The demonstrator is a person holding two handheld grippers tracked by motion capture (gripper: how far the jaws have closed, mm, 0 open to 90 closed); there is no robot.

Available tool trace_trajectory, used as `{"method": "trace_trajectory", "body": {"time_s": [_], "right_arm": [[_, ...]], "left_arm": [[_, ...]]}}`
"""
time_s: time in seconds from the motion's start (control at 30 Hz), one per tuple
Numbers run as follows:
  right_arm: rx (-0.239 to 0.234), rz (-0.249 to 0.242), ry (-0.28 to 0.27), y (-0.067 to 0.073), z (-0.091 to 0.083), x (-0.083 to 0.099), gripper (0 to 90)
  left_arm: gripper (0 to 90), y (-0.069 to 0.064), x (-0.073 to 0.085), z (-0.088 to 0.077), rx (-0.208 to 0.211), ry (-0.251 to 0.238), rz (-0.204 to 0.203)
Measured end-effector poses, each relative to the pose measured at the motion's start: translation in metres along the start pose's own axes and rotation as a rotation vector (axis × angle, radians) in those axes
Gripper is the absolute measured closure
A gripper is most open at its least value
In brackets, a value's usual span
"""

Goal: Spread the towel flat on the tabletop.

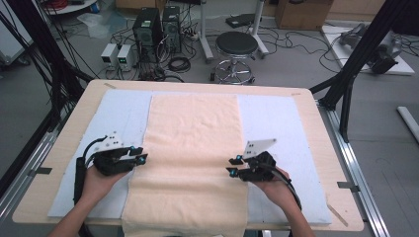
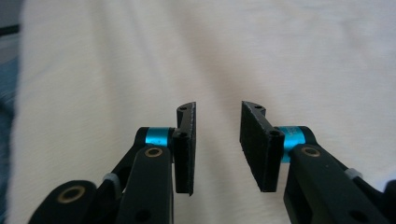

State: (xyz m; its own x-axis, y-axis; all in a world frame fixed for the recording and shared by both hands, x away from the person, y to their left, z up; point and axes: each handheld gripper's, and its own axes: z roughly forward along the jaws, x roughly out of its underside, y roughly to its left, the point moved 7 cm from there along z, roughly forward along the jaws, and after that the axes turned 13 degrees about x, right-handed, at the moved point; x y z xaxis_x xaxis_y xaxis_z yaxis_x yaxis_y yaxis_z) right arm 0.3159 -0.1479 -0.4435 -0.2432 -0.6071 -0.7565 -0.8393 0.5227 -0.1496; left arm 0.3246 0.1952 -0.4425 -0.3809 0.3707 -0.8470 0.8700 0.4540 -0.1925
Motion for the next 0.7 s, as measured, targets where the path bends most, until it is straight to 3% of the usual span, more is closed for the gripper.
{"method": "trace_trajectory", "body": {"time_s": [0.07, 0.13, 0.17, 0.2, 0.27, 0.37, 0.47, 0.57, 0.7], "right_arm": [[-0.037, -0.026, 0.009, 0.013, -0.001, 0.005, 62.8], [-0.085, -0.02, 0.03, 0.023, 0.002, 0.012, 62.3], [-0.085, -0.032, 0.051, 0.025, 0.005, 0.016, 62.1], [-0.084, -0.04, 0.08, 0.026, 0.01, 0.02, 62.6], [-0.09, -0.052, 0.117, 0.028, 0.016, 0.024, 69.0], [-0.098, -0.051, 0.142, 0.026, 0.022, 0.026, 74.3], [-0.084, -0.012, 0.149, 0.018, 0.025, 0.028, 70.9], [-0.071, 0.005, 0.148, 0.015, 0.024, 0.028, 68.1], [-0.043, -0.012, 0.062, 0.017, 0.008, 0.018, 66.1]], "left_arm": [[59.3, -0.014, 0.008, -0.001, 0.059, 0.021, 0.014], [58.1, -0.023, 0.016, 0.001, 0.097, 0.053, 0.032], [58.1, -0.026, 0.02, 0.004, 0.122, 0.07, 0.03], [59.1, -0.027, 0.023, 0.007, 0.13, 0.097, 0.036], [71.3, -0.027, 0.031, 0.015, 0.158, 0.153, 0.035], [80.4, -0.022, 0.035, 0.025, 0.142, 0.202, 0.042], [78.0, -0.014, 0.032, 0.03, 0.107, 0.202, 0.017], [69.0, -0.013, 0.026, 0.028, 0.086, 0.175, 0.015], [62.3, -0.021, 0.015, 0.012, 0.071, 0.103, 0.043]]}}
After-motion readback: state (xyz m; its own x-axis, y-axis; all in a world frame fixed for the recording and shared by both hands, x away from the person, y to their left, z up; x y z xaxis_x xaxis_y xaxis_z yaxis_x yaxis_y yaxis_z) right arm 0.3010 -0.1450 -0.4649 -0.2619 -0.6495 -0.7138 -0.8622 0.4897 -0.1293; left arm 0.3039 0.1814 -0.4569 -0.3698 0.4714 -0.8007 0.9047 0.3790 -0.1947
